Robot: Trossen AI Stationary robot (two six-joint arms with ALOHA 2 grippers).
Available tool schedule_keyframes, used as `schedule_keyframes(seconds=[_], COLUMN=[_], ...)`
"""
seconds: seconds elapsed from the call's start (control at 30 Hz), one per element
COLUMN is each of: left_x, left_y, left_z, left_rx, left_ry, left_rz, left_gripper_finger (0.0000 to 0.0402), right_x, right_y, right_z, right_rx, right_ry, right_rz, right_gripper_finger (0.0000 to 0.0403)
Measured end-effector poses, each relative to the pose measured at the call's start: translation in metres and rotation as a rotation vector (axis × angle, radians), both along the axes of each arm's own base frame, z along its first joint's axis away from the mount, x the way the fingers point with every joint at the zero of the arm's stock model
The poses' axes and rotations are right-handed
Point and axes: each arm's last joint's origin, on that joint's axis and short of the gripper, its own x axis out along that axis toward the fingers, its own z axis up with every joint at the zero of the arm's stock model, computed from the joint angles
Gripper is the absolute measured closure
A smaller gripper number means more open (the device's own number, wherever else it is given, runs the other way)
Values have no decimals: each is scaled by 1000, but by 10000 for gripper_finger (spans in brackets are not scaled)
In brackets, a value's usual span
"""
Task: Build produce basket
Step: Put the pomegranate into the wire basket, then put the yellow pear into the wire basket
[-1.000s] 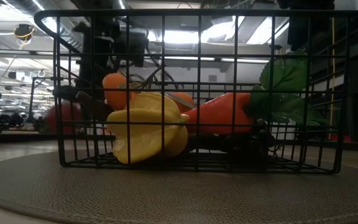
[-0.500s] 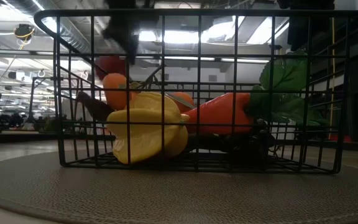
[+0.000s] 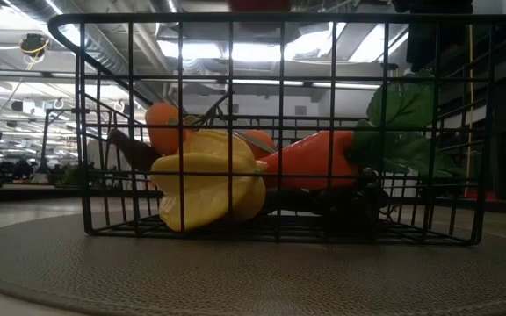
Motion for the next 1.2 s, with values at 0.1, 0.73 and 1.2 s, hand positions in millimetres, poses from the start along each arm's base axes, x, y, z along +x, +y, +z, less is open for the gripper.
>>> schedule_keyframes(seconds=[0.1, 0.73, 1.2], left_x=[7, 57, 64], left_y=[-9, -21, -9], left_z=[-1, -57, -66], left_rx=[-62, -47, -58], left_ry=[-53, 6, 29], left_rz=[-104, -378, -295], left_gripper_finger=[401, 387, 289], right_x=[0, 0, 0], right_y=[0, 0, 0], right_z=[0, 0, 0], right_rx=[0, 2, 14], right_ry=[0, -2, -10], right_rz=[0, -4, -26], right_gripper_finger=[242, 242, 242])
